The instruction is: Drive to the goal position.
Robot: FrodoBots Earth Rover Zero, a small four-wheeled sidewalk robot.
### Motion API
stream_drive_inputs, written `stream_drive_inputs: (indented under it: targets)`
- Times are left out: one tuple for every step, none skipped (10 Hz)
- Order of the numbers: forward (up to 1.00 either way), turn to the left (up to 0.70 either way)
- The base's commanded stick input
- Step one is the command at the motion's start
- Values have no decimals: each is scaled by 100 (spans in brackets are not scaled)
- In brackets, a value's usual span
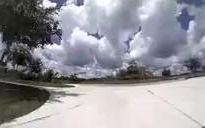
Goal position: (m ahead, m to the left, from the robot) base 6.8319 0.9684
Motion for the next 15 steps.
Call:
stream_drive_inputs:
  targets:
    - [70, 0]
    - [70, 0]
    - [70, 0]
    - [70, 0]
    - [70, 0]
    - [70, 0]
    - [70, 0]
    - [70, 0]
    - [70, 0]
    - [70, 0]
    - [70, 0]
    - [70, 0]
    - [70, 0]
    - [70, 0]
    - [70, 0]
